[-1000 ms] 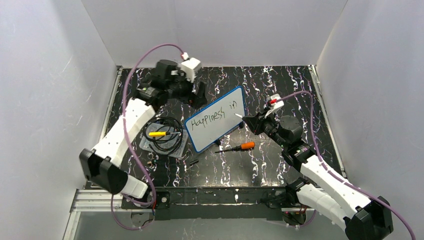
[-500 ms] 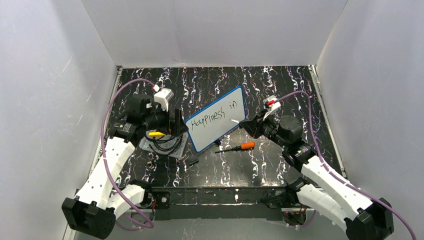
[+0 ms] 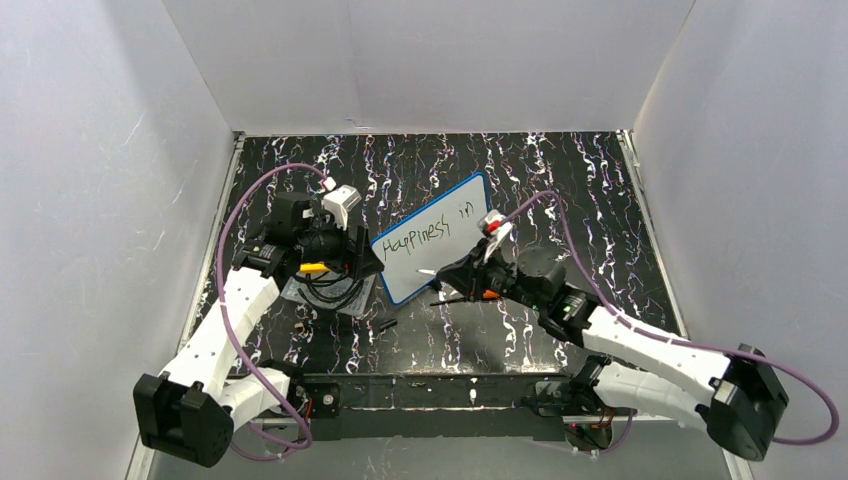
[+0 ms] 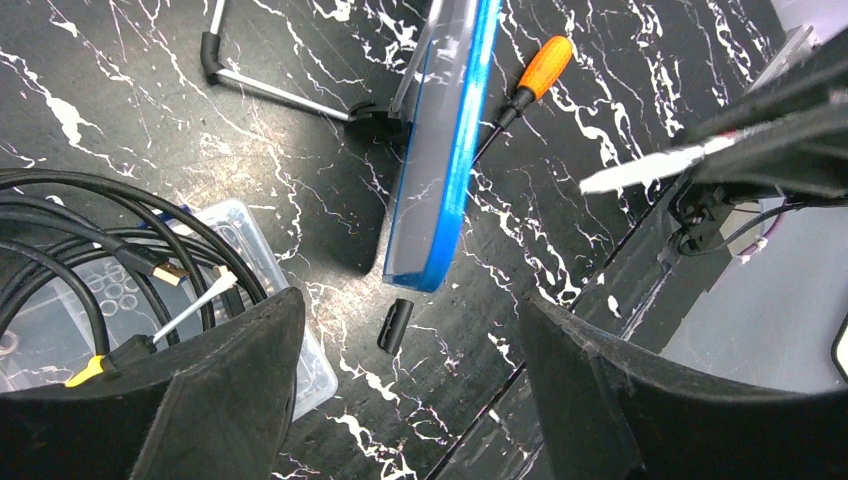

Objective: Write a sentence on the whiteboard

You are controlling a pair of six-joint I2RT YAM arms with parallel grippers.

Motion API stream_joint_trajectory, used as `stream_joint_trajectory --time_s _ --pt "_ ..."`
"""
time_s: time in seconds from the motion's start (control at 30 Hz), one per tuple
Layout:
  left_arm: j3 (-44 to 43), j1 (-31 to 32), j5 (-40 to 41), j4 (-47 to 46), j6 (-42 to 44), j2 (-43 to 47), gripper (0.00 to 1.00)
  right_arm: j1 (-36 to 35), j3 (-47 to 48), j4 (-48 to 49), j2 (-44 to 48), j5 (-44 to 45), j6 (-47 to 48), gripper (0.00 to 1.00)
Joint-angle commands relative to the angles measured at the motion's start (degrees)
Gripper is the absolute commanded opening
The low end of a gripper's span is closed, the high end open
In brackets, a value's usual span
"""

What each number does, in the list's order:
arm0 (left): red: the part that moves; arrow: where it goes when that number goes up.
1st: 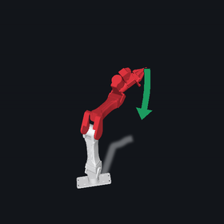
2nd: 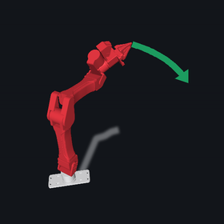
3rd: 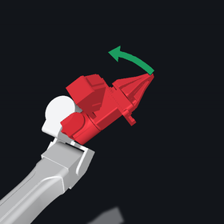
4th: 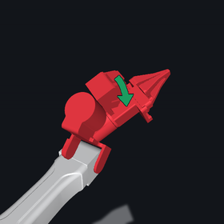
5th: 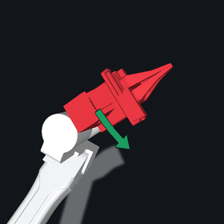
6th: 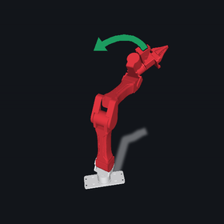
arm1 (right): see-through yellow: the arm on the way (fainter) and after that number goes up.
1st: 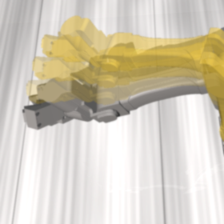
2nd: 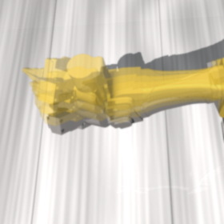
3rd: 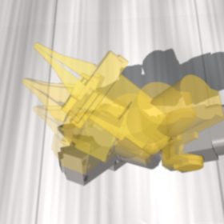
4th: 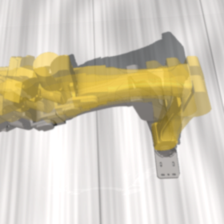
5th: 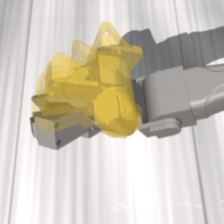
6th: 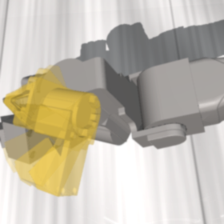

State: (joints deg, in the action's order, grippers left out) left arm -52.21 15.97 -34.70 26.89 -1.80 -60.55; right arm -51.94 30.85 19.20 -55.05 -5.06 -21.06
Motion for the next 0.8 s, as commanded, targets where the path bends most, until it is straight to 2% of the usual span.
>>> stream_joint_trajectory --time_s 0.0,0.37,0.77 --pt "-0.3 0.3 0.3 0.0 1.5 -0.7 0.71 -3.4 1.1 8.1 -4.3 4.6 0.7 0.01" --pt "-1.0 2.5 4.9 -0.3 3.4 -3.9 0.57 -7.8 2.1 16.4 -13.8 10.1 2.9 0.01" --pt "-1.7 3.9 3.5 -2.6 3.8 -5.9 0.44 -8.0 4.2 18.7 -18.0 10.0 4.7 0.01"
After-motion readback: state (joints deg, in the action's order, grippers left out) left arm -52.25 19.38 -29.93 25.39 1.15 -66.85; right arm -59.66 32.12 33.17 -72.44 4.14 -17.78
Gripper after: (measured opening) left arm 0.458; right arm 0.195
